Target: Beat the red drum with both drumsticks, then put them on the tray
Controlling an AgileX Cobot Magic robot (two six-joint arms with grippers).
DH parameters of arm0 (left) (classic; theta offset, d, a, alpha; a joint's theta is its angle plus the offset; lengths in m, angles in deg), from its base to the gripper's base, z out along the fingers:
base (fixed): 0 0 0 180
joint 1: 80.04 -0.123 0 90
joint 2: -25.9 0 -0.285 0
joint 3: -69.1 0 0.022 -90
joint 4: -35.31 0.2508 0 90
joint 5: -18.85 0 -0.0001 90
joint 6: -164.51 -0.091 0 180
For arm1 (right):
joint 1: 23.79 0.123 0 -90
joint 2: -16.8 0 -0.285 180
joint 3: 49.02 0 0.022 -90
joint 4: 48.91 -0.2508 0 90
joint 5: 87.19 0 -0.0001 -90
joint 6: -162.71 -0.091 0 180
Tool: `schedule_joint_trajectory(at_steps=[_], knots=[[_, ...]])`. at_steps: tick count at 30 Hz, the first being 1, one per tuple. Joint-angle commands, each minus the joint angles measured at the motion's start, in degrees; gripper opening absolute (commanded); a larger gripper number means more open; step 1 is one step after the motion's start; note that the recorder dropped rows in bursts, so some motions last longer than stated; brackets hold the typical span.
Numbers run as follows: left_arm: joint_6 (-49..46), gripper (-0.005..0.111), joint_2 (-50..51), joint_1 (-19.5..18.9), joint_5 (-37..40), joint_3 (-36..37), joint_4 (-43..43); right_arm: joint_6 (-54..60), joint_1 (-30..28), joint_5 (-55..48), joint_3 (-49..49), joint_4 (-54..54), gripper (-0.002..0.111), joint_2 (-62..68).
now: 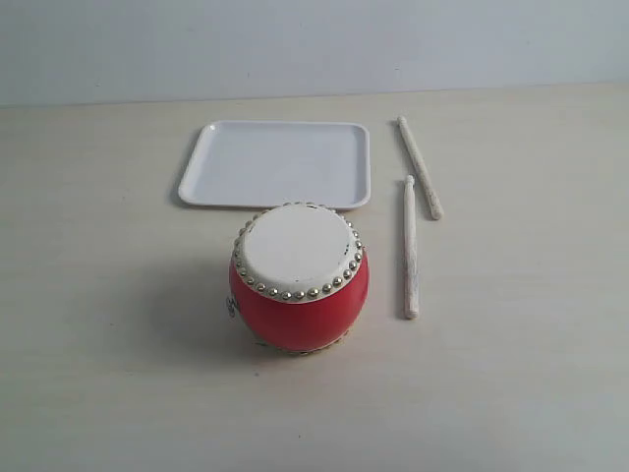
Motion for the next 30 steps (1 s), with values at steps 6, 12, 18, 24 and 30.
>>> schedule_joint_trajectory(at_steps=[6,12,18,24,30], knots=[[-0.24,0.0,-0.25,-0.18,-0.12,0.13,-0.77,-0.04,-0.04,0.32,-0.24,0.62,0.0,-0.31],[-0.24,0.0,-0.25,-0.18,-0.12,0.13,-0.77,-0.04,-0.04,0.32,-0.24,0.62,0.0,-0.31],[-0.24,0.0,-0.25,-0.18,-0.12,0.13,-0.77,-0.01,-0.04,0.43,-0.24,0.62,0.0,-0.31],[-0.24,0.0,-0.25,-0.18,-0.12,0.13,-0.77,0.24,-0.04,8.51,-0.24,7.48,0.0,-0.31],[-0.24,0.0,-0.25,-0.18,-0.12,0.13,-0.77,-1.51,-0.04,19.34,-0.24,-0.22,0.0,-0.31]])
